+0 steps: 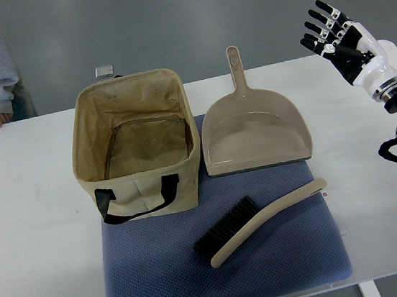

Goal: Put pink broom in yellow bag with right hand

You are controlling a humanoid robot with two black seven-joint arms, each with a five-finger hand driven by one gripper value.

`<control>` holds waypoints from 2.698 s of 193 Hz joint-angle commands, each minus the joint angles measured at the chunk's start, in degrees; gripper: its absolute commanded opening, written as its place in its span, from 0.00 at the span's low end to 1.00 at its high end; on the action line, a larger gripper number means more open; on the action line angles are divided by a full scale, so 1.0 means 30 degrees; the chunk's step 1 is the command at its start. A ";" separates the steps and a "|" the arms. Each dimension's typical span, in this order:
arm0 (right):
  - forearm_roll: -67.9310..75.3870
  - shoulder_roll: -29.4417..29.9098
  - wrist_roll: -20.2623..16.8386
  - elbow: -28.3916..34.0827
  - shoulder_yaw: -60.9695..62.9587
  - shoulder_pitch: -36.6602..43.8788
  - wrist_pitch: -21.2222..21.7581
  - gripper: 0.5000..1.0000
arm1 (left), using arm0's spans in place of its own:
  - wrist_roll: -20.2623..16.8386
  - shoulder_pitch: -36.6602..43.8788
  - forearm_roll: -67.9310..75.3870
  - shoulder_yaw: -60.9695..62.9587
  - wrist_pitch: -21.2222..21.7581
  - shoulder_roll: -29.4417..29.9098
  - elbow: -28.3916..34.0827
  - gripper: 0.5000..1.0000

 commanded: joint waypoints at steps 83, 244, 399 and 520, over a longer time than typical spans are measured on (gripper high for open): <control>0.0000 -0.0026 -0.0001 0.0000 -0.0004 0.0001 0.0066 0.86 | -0.0023 0.0000 0.0000 -0.0023 0.0000 0.0000 -0.0001 1.00; 0.0000 -0.0114 -0.0030 0.0029 0.0025 -0.0204 0.1297 0.86 | -0.0023 0.0000 0.0000 -0.0023 0.0000 0.0000 -0.0001 1.00; -0.0293 -0.0583 -0.0030 0.0176 -0.0121 -0.0175 0.2088 0.86 | -0.0023 0.0000 0.0000 -0.0023 0.0000 0.0000 -0.0001 1.00; -0.0673 -0.3511 0.0351 0.0468 -0.4134 0.0586 0.2322 0.86 | -0.0023 0.0000 0.0000 -0.0023 0.0000 0.0000 -0.0001 1.00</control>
